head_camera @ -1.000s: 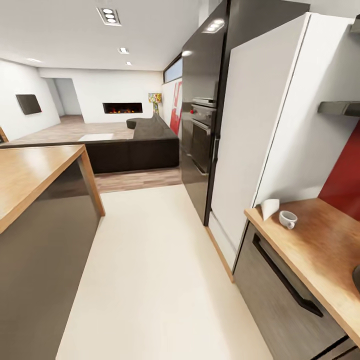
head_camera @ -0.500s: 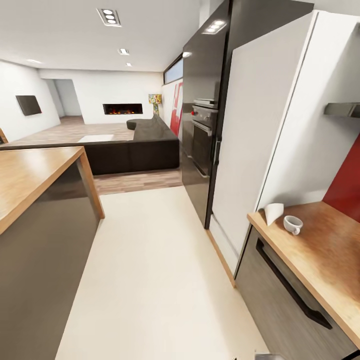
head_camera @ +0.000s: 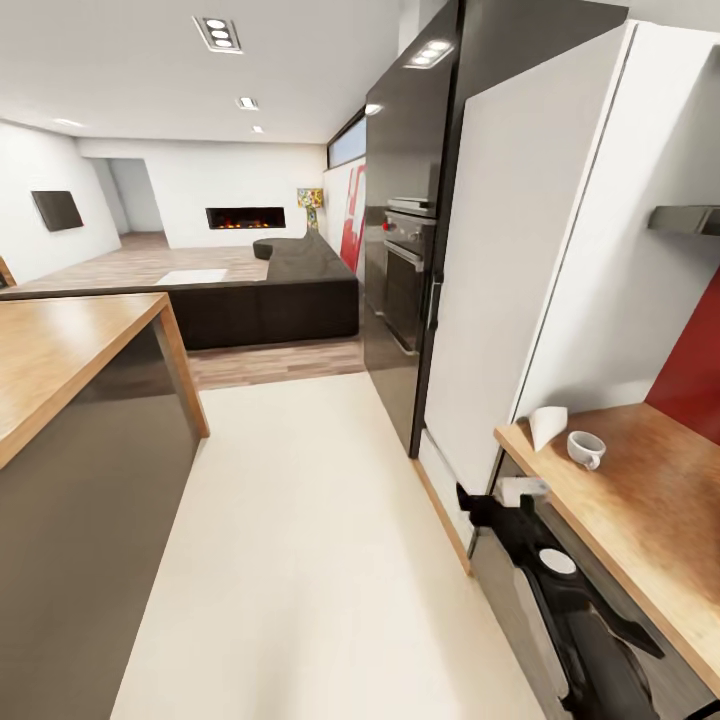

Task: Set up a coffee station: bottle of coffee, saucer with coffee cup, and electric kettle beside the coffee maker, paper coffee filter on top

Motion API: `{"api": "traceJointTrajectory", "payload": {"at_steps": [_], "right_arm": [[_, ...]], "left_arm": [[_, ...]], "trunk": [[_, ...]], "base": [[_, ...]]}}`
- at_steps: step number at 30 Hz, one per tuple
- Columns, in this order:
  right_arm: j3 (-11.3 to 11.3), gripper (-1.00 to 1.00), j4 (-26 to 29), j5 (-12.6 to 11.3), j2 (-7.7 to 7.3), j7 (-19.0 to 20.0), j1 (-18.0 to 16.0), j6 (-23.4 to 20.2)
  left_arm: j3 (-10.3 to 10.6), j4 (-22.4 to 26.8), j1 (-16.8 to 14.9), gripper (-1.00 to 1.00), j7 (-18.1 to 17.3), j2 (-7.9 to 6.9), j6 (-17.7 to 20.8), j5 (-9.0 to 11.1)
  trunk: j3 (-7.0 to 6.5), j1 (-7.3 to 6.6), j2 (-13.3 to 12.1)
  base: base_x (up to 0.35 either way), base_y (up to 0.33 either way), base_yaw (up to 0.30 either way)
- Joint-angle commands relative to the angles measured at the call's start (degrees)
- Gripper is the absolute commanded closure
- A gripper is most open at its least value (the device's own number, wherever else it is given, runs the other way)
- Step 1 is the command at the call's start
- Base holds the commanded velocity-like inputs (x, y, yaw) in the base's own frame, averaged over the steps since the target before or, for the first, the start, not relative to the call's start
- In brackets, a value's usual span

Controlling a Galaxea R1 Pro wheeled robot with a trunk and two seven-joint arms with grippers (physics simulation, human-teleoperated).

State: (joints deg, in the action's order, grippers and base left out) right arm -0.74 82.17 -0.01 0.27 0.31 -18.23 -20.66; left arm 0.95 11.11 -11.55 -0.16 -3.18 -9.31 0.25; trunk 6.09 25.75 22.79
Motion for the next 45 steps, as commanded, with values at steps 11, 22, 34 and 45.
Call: {"api": "traceJointTrajectory", "payload": {"at_steps": [11, 22, 34, 45], "right_arm": [[-0.16, -1.0, 0.27, 2.72, -6.15, 0.62, -12.02, -11.16], [-0.27, -1.0, -0.25, 5.35, -16.76, 12.35, -19.53, -16.93], [-0.62, -1.0, -0.54, 12.13, -18.98, 20.81, -19.82, -18.88], [-0.57, -1.0, -0.9, 12.28, -18.92, 20.73, -19.68, -19.04]], "left_arm": [[0.2, -0.04, -0.05, -1.0, -0.25, 0.0, -0.2, 0.02], [0.2, -1.47, -0.05, -1.0, -0.14, 0.06, -0.28, -0.05], [0.35, -1.61, -0.04, -1.0, -0.02, 0.49, -0.19, -0.04], [0.28, -1.62, -0.05, -1.0, -0.02, 0.54, -0.15, 0.02]], "trunk": [[0.13, 0.03, 0.12], [0.13, 0.03, 0.12], [0.13, 0.03, 0.12], [0.13, 0.03, 0.12]], "base": [[0.0, 0.0, 0.0], [0.0, 0.0, 0.0], [0.225, -0.128, 0.0], [0.177, -0.083, -0.122]]}}
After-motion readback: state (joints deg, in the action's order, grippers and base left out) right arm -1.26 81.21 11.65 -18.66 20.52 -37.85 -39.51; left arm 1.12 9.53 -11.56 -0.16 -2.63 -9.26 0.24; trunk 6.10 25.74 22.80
